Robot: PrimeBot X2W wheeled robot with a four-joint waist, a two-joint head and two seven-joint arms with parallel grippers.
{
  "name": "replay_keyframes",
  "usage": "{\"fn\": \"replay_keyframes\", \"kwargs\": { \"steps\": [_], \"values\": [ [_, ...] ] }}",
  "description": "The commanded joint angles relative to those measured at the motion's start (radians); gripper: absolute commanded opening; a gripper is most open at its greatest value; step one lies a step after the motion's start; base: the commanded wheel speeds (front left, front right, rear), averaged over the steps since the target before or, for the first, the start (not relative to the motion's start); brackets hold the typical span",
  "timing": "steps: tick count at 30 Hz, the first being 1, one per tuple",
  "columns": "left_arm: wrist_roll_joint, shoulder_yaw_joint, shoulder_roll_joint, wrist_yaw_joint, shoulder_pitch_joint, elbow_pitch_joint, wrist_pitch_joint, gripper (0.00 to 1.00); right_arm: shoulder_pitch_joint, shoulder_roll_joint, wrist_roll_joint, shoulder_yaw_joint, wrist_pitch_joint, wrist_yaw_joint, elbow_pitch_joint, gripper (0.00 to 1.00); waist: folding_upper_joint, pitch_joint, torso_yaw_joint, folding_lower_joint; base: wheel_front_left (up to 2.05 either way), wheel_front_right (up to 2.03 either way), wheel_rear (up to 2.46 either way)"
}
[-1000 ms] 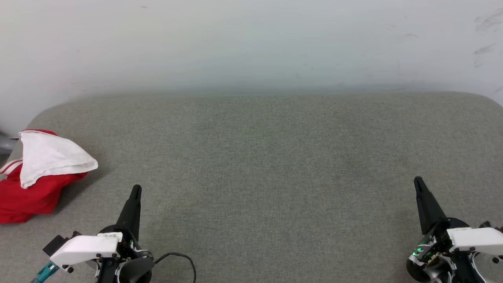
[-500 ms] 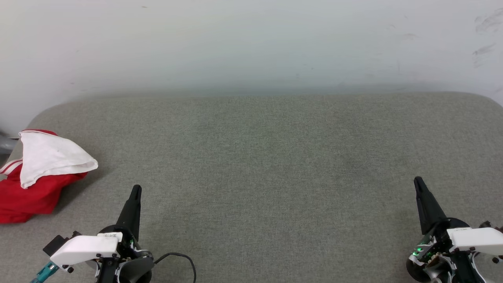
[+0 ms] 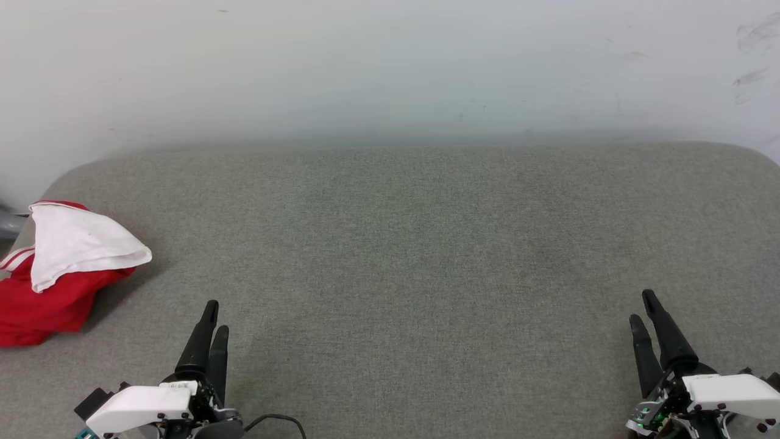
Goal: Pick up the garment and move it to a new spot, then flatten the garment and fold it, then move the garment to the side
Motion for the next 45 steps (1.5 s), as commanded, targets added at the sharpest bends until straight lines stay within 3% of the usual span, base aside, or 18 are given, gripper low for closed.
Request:
{"fn": "replay_keyframes", "kwargs": {
  "steps": [1,10,19,31,37,45],
  "values": [
    [0.009,-0.003,0.002,-0.001,-0.013,-0.024,-0.008,1.00,-0.019,-0.001,-0.011,0.005,-0.008,0.000,-0.016,1.00,-0.0001,0.000,0.000,0.0000,0.00,0.00,0.00],
    [0.039,-0.003,0.002,-0.001,0.003,-0.033,-0.051,1.00,-0.028,-0.001,-0.090,0.018,-0.052,0.000,-0.012,1.00,-0.0001,0.001,-0.001,0.0000,0.00,0.00,0.00],
    [0.146,0.046,0.002,-0.001,0.009,-0.036,-0.091,1.00,-0.037,-0.001,-0.236,0.006,-0.092,0.000,-0.008,1.00,-0.0001,0.000,-0.002,0.0000,0.00,0.00,0.00],
    [0.371,0.101,0.003,-0.002,0.018,-0.134,-0.138,1.00,-0.048,-0.001,-0.584,0.017,-0.139,0.000,-0.086,1.00,-0.0001,0.004,-0.003,0.0000,0.00,0.00,0.00],
    [0.467,0.076,0.003,-0.002,0.031,-0.186,-0.159,1.00,-0.056,-0.001,-0.765,0.034,-0.160,0.000,-0.143,1.00,-0.0001,0.007,-0.005,0.0000,0.00,0.00,0.00],
    [0.679,0.016,0.003,-0.002,0.056,-0.259,-0.186,1.00,-0.052,-0.001,-0.975,0.068,-0.187,0.000,-0.201,1.00,-0.0001,0.010,-0.006,0.0000,0.00,0.00,0.00]
  ]
}}
